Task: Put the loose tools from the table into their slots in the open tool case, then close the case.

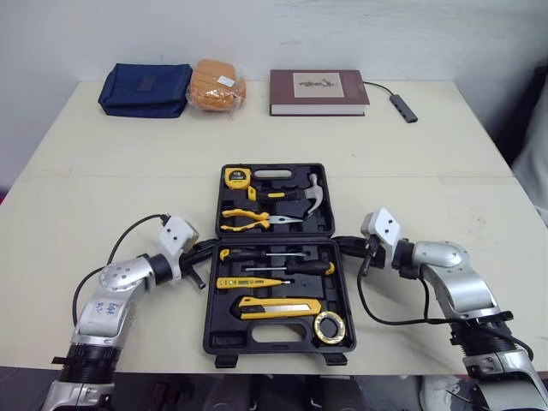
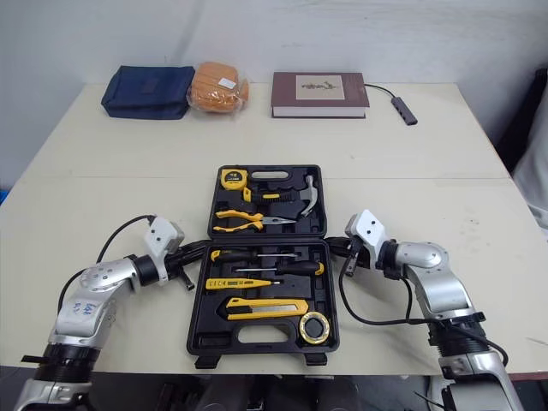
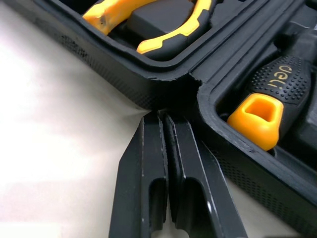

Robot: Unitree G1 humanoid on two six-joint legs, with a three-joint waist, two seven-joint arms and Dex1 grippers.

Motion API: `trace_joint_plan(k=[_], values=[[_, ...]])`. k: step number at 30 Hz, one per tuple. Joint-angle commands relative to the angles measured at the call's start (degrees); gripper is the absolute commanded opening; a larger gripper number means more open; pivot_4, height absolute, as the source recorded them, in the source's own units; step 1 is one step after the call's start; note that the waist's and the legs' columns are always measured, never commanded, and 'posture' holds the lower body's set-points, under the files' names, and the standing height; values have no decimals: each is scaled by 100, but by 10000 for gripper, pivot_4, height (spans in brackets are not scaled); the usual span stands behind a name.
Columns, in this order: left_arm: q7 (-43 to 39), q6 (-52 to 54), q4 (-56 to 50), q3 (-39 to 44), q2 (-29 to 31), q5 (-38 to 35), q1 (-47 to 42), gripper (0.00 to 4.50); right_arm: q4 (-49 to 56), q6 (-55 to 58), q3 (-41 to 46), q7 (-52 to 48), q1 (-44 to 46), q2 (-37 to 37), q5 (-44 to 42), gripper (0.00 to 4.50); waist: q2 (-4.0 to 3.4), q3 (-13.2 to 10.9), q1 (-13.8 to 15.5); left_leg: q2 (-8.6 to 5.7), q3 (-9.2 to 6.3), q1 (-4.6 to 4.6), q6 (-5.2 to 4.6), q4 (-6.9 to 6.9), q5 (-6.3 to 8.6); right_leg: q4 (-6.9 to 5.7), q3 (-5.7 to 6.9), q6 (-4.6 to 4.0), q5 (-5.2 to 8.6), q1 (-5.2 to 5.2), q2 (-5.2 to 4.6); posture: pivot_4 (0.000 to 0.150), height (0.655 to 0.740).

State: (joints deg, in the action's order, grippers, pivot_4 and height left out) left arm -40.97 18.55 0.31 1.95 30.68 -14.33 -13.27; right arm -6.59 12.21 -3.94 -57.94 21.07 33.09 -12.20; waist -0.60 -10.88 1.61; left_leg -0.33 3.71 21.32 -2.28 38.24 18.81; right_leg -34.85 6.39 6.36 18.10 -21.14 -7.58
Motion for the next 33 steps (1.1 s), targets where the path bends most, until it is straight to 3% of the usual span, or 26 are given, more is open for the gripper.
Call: trace_joint_plan(k=[1, 21, 28, 30, 33], values=[[-94, -170, 243, -316, -155, 165, -369, 648, 563, 54, 73, -70, -83, -54, -298, 0, 0, 0, -1, 0, 0, 0, 0, 1, 0, 0, 1, 0, 0, 0, 1, 1500, 7400], [-392, 130, 177, -379, -27, 198, -281, 648, 18, -442, -12, 342, 101, -19, 364, 0, 0, 0, -39, 0, 12, -5, -1, 3, -2, -9, 20, 0, 0, -2, 4, 1500, 7400], [-125, 114, 291, 176, 248, 237, -105, 648, 12, -245, 206, 434, -16, 184, 354, 0, 1, 1, -49, 2, 12, -5, -1, 2, -2, -8, 15, 0, 0, -2, 4, 1500, 7400], [-121, 56, 338, 432, 415, 158, -27, 5944, 194, 117, 412, 492, -110, 302, 189, 6563, 0, 1, -51, 4, 11, -6, 0, 2, -2, -7, 10, 0, 0, -3, 4, 1500, 7400], [-382, -140, 258, 892, 680, -201, 24, 18252, 400, 218, 652, 365, -315, 706, 114, 19986, 1, 0, -51, 7, 10, -3, 1, -1, -2, -5, -4, 0, 0, -6, 2, 1500, 7400]])
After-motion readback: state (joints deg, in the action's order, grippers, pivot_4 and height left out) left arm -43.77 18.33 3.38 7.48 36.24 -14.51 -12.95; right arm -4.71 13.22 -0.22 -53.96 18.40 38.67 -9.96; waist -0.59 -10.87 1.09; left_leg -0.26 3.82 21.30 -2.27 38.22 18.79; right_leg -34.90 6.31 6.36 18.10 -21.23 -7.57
